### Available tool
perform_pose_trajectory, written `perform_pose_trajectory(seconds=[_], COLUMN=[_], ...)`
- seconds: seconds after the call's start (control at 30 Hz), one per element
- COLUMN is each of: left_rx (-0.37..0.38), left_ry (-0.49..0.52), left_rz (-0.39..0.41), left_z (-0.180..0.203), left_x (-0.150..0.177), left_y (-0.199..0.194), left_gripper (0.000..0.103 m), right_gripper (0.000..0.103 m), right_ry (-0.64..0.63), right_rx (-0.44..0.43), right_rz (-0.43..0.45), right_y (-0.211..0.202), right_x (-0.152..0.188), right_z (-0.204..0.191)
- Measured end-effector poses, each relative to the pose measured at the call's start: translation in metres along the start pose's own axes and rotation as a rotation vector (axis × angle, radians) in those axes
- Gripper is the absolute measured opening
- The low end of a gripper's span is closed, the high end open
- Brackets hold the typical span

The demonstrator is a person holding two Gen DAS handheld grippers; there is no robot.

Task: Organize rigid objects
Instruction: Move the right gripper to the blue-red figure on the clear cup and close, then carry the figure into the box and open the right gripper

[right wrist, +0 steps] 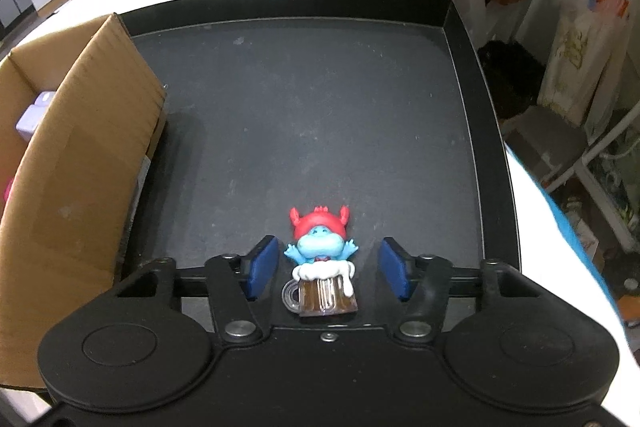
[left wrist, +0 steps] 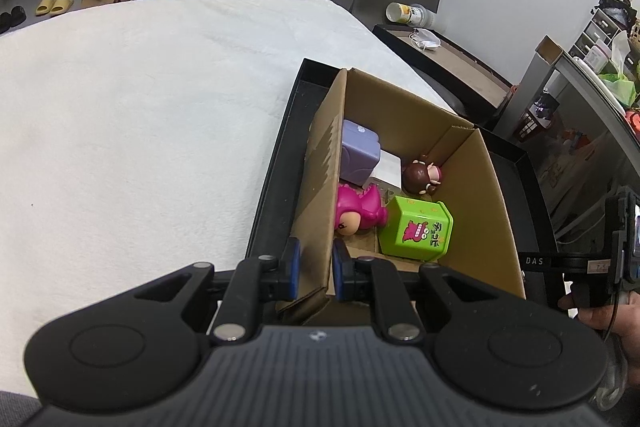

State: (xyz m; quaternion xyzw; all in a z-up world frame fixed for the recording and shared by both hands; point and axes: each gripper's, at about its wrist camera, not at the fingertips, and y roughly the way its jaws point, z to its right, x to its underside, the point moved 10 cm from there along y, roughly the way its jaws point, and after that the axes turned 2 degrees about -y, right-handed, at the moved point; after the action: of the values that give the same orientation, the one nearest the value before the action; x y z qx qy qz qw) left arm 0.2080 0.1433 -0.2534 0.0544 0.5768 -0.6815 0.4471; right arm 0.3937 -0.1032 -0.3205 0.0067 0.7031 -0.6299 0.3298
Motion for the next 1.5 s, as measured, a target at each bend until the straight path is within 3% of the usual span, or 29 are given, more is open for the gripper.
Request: perform_pose_trajectory(seconds=[0.03,0.2,0.7,1.27,1.5], left_rx=[0.000,0.005,0.022,0.048,0.060], left_ry=[0.000,-0.005,-0.012,-0.026,-0.029], left_rz=[0.000,0.001,0.005,0.012,0.014], left_z=[0.000,0.000,0.000,-0.002,-0.004], left_x=[0.000,0.000,-0.001,-0.002,-0.002], left_y=[0.000,-0.001,-0.001,-0.002,-0.002], left_gripper=[0.015,0.015,0.015,0.015,0.015], right_gripper=[0.039,0.038,0.038,0.038,0.038], right_ry=[-0.004,-0.002,-0.007,-0.043,-0.063], right_rx=[-0.002,-0.005,-0.050,-0.140,-0.183], right_rz=[0.001,-0.007,0.103,0.217,0.194], right_y=[0.000,-0.008,-0.064,-0.112,-0.108], right_x=[0.000,-0.002,-0.040,-0.100,-0.108], right_z=[-0.001,-0.001,-0.014,-0.087,-0.120])
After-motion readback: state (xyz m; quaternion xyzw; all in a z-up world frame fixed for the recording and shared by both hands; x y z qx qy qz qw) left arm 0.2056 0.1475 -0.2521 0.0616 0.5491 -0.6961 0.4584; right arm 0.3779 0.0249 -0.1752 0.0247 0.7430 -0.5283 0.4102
